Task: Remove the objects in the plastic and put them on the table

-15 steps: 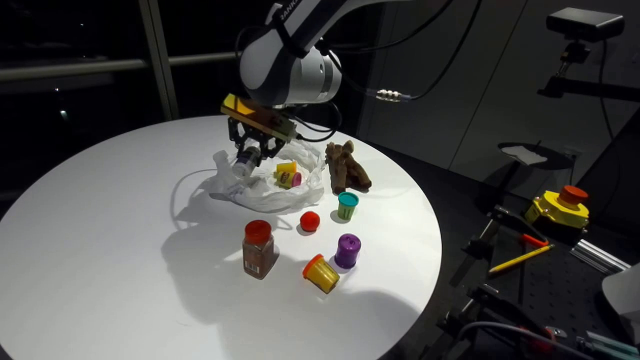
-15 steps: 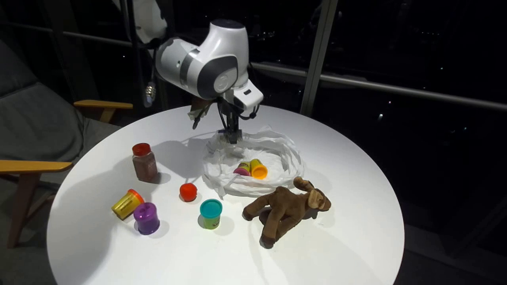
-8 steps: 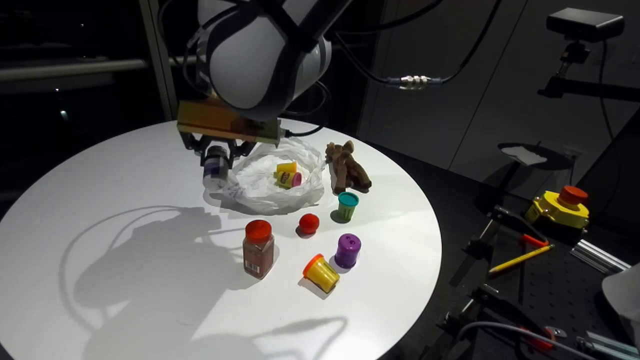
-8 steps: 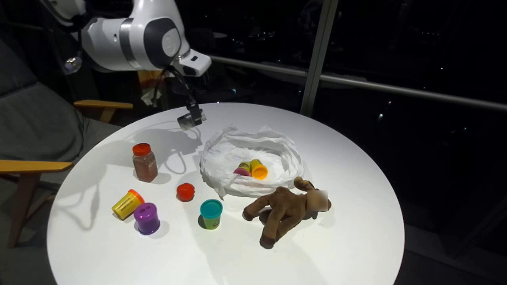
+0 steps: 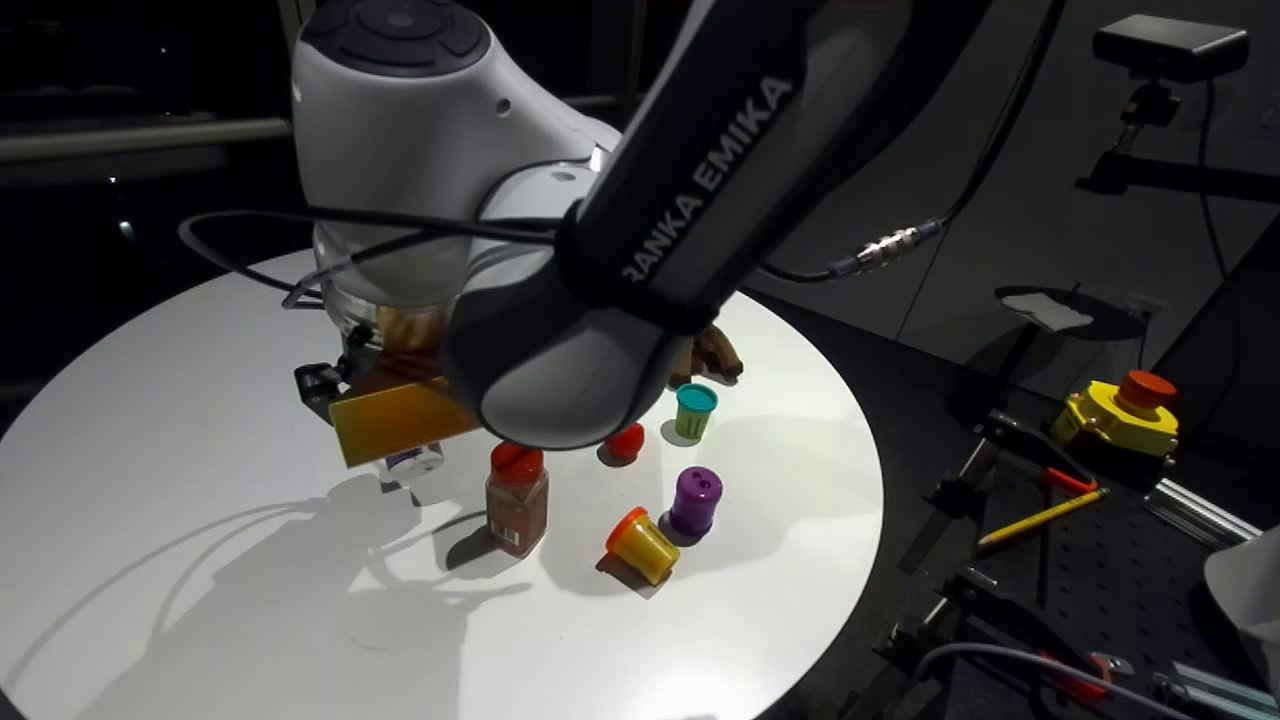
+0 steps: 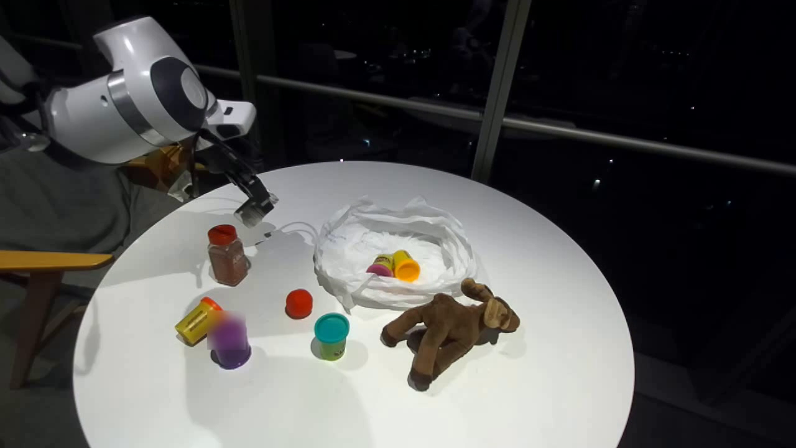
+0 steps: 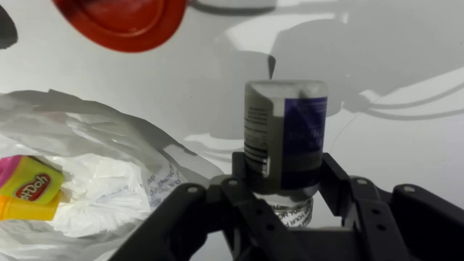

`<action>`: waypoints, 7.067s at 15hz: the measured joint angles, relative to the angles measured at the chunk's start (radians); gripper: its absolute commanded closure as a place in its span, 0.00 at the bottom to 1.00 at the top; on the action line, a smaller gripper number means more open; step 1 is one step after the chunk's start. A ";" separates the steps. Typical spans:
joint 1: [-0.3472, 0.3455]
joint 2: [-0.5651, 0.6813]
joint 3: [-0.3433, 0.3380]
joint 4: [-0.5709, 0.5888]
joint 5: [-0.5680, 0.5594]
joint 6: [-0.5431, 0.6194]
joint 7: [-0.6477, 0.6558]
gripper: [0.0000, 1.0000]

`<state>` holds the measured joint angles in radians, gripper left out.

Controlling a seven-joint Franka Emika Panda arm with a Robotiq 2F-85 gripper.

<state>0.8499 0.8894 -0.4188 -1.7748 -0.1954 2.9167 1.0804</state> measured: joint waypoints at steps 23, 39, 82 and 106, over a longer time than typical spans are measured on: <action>0.236 0.210 -0.216 0.014 0.102 0.079 0.033 0.03; -0.386 -0.112 0.242 0.150 0.133 -0.459 -0.586 0.00; -0.760 0.102 0.356 0.356 0.116 -0.573 -0.958 0.73; -0.846 -0.373 0.329 -0.397 0.188 -0.840 -0.844 0.73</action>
<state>0.0044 0.5169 -0.0894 -2.1714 -0.0078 2.0769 0.2364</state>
